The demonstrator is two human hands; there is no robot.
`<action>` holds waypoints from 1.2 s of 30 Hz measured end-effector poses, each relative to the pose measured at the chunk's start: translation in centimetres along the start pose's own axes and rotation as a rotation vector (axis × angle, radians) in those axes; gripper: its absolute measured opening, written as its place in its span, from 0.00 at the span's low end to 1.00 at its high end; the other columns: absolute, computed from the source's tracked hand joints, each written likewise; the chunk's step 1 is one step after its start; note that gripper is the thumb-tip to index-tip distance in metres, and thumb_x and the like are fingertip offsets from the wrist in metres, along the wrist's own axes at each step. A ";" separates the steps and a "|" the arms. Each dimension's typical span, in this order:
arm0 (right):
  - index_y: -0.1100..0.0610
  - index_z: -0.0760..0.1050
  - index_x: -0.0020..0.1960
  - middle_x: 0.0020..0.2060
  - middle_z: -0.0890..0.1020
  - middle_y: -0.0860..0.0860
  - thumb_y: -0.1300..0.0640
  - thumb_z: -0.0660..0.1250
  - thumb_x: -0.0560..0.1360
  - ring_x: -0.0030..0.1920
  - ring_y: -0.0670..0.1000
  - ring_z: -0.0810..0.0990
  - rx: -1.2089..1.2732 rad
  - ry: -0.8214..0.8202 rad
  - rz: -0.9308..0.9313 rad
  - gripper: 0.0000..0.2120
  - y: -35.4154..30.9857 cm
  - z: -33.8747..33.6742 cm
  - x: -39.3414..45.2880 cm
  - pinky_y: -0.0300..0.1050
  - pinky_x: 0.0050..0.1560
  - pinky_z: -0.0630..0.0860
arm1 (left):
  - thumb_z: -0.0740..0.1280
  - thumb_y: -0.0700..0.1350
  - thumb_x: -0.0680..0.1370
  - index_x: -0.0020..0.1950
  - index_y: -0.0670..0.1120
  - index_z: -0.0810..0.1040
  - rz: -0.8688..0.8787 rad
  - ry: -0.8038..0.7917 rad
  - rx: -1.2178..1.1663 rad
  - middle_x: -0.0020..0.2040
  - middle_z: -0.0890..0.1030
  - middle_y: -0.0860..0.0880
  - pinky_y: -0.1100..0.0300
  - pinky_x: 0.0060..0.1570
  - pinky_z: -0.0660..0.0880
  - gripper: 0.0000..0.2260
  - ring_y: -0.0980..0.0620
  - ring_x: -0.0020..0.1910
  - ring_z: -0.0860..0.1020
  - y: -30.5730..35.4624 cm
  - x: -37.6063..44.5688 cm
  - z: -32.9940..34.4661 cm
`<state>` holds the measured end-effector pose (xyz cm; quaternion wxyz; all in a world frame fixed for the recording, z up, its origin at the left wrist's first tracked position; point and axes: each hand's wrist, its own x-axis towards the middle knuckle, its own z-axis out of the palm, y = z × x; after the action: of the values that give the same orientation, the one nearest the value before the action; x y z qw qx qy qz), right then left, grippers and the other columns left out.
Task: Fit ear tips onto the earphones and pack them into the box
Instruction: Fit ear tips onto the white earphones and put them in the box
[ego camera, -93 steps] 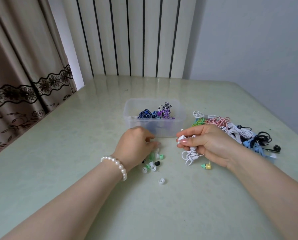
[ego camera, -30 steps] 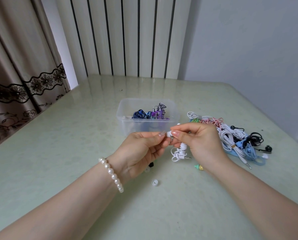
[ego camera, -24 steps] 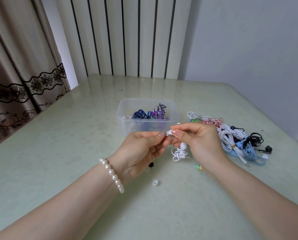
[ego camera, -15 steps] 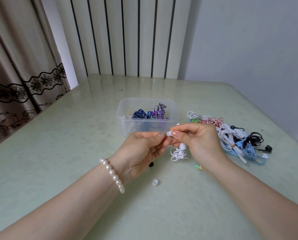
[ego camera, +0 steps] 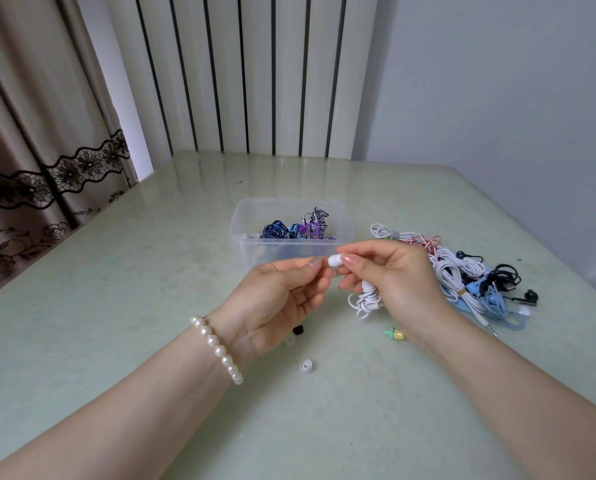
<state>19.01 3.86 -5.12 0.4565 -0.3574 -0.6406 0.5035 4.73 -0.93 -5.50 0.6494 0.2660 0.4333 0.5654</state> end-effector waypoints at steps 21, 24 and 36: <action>0.56 0.79 0.47 0.27 0.78 0.55 0.67 0.64 0.73 0.21 0.48 0.71 -0.113 -0.167 0.140 0.08 0.1 -1.4 0.6 0.39 0.25 0.67 | 0.70 0.33 0.70 0.36 0.42 0.80 0.322 0.240 0.611 0.28 0.79 0.50 0.68 0.34 0.73 0.06 0.58 0.27 0.75 2.9 1.2 -3.9; 0.56 0.77 0.52 0.26 0.80 0.53 0.66 0.65 0.73 0.21 0.48 0.73 -0.111 -0.232 0.172 0.10 0.1 -1.6 0.7 0.38 0.25 0.68 | 0.72 0.34 0.70 0.35 0.44 0.80 0.301 0.265 0.768 0.30 0.79 0.49 0.65 0.36 0.73 0.07 0.57 0.28 0.75 2.7 1.8 -4.8; 0.60 0.74 0.44 0.28 0.81 0.53 0.65 0.63 0.75 0.21 0.49 0.74 -0.177 -0.294 0.226 0.03 0.5 -1.2 0.6 0.38 0.24 0.65 | 0.71 0.40 0.72 0.47 0.45 0.84 0.349 0.190 1.383 0.37 0.77 0.53 0.76 0.33 0.66 0.05 0.61 0.33 0.72 0.7 2.5 -4.5</action>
<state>19.92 4.94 -5.42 0.2656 -0.3883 -0.6980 0.5398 0.45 0.94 -7.75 0.1920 0.6314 0.6980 0.2779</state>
